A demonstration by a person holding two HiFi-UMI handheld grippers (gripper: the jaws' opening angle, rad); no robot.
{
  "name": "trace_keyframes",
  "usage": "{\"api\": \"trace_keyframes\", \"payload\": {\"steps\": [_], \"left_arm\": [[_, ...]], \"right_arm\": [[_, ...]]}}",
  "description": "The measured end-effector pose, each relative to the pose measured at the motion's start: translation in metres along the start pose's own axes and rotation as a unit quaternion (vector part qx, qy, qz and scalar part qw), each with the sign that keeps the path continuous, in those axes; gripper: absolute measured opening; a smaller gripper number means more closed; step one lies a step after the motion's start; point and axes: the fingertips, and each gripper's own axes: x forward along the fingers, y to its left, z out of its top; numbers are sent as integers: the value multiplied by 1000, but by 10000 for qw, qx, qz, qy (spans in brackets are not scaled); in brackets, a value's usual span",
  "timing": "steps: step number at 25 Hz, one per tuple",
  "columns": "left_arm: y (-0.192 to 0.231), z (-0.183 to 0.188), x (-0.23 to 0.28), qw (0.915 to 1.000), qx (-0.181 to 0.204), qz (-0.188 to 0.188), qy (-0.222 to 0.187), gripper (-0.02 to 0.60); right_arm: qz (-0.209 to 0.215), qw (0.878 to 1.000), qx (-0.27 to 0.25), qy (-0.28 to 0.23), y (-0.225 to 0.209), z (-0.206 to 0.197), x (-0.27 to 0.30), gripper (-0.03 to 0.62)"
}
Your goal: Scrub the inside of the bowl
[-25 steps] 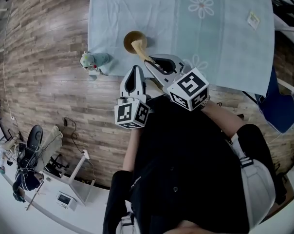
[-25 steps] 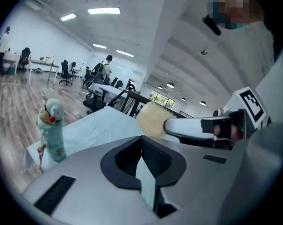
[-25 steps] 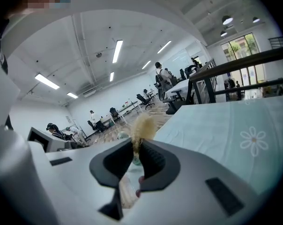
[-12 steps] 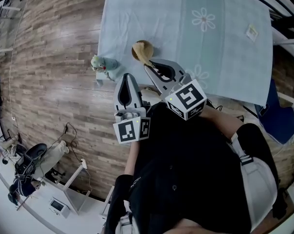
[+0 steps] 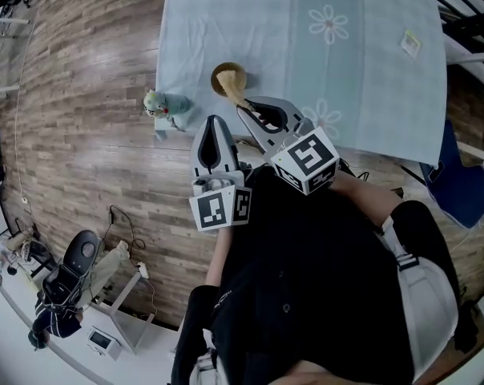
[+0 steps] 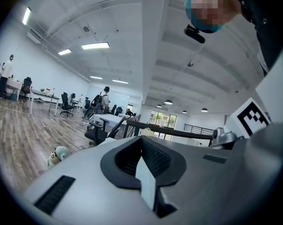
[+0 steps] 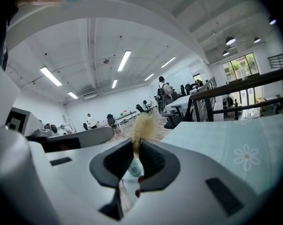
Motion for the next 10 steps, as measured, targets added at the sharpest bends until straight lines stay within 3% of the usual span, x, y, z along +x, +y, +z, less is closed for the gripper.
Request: {"api": "trace_keyframes", "payload": {"steps": [4,10], "left_arm": [[0,-19,2,9992,-251,25,309,14],[-5,-21,-1,9990,-310,58,324,14]], "right_arm": [[31,10000,-6,31,0,-4,0,41],[56,9999,-6,91,1,-5,-3,41]]}}
